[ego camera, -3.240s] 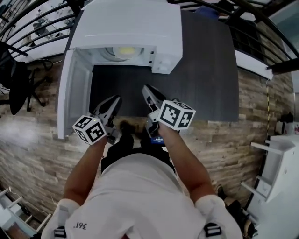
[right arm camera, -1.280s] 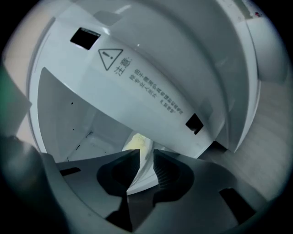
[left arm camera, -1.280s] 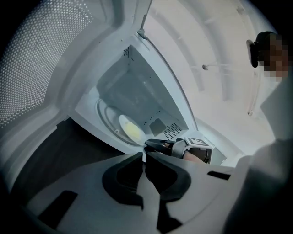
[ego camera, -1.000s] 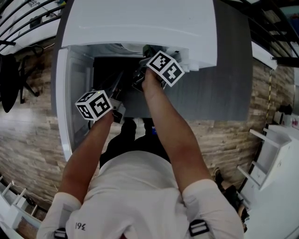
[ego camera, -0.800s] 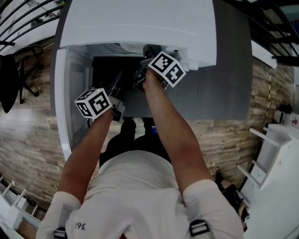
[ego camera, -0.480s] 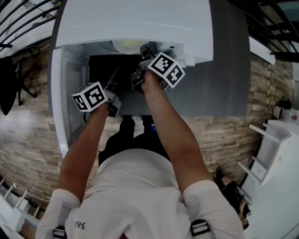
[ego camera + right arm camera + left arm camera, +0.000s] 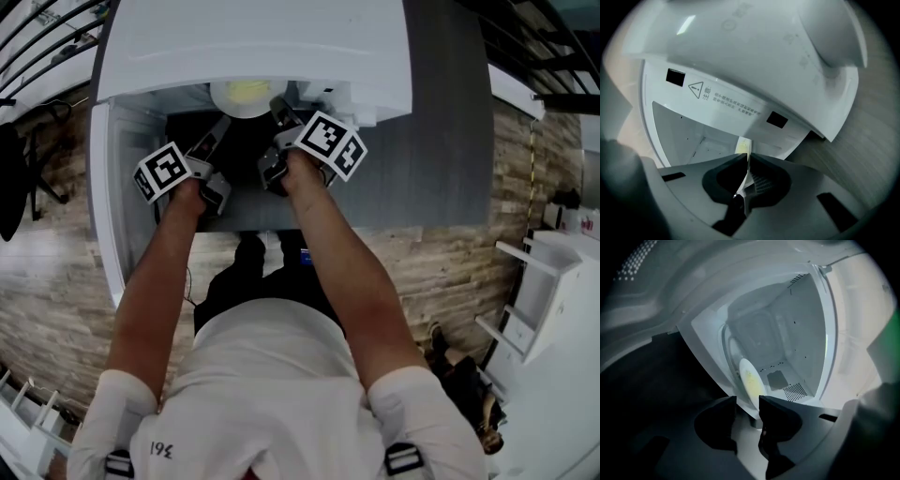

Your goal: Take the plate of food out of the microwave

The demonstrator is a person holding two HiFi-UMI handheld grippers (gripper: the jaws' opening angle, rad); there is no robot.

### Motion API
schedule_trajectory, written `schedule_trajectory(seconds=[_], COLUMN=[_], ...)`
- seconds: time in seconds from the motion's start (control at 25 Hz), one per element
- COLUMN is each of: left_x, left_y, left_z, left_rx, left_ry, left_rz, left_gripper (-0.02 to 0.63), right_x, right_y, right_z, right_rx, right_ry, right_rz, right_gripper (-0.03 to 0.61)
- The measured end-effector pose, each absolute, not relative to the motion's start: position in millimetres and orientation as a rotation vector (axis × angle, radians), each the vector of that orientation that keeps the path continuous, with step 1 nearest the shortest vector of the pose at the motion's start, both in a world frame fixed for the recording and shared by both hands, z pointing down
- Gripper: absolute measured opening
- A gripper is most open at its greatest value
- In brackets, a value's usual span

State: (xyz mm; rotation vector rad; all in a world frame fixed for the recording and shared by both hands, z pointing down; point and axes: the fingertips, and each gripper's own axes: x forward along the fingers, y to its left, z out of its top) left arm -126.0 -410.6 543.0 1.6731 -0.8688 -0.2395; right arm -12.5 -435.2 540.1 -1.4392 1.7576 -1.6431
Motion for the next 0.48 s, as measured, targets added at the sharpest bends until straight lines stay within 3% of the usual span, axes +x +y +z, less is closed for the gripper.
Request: schedule_trajectory(seconds=[0.4,0.48], left_x=[-128,-131], left_y=[-435,-425], left_z=[547,549], left_rx=[1.669,1.692], left_ry=[-0.877,-0.892], left_rz=[-0.281,-0.267], left_gripper=[0.124,0.079], right_x=[-9,-9], right_y=[-417,-404], right_z=[552,556], right_rx=[-1.388,-1.387], right_ry=[1.755,1.777], right_rz=[-1.701,-1.706], right_gripper=[0.021,0.021])
